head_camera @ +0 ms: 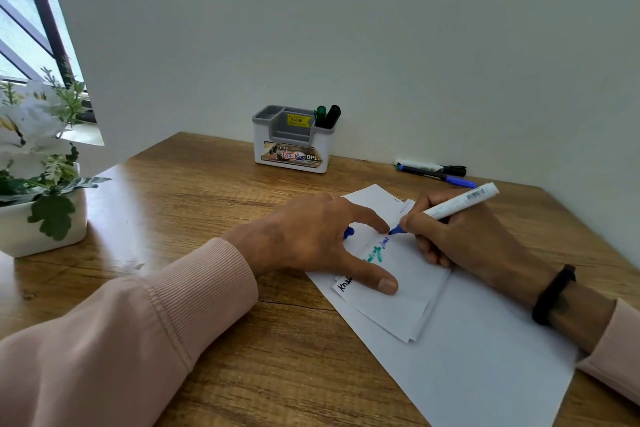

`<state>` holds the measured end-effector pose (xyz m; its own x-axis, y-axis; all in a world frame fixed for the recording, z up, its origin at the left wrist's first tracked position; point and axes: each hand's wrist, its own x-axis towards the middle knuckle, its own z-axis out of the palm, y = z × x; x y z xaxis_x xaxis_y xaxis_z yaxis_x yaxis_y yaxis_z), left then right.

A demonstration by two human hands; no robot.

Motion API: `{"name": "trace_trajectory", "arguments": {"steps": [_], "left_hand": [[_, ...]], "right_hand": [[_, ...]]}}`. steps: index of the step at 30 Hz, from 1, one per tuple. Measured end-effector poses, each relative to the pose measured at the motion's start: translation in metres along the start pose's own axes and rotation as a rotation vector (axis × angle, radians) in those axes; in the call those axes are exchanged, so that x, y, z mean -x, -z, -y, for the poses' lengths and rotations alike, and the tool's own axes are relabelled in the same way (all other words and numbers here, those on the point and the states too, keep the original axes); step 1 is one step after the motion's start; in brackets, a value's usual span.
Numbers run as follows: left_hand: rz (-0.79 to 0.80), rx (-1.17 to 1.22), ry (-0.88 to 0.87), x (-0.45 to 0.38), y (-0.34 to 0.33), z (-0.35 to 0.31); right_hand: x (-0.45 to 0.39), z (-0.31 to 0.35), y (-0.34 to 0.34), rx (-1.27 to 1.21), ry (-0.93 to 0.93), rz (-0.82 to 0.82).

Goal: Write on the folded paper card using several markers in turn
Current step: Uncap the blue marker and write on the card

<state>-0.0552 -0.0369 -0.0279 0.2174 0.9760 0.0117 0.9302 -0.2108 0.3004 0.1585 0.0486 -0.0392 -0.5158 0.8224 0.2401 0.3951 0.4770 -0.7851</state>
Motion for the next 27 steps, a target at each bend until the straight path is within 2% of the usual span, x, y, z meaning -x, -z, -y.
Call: {"name": "trace_trajectory", "arguments": {"steps": [27], "left_hand": [[-0.014,-0.004,0.004,-0.0004,-0.0002,0.0010]], "right_hand": [[-0.0011,0.0028,-0.0008,0.083,-0.025,-0.030]]}}
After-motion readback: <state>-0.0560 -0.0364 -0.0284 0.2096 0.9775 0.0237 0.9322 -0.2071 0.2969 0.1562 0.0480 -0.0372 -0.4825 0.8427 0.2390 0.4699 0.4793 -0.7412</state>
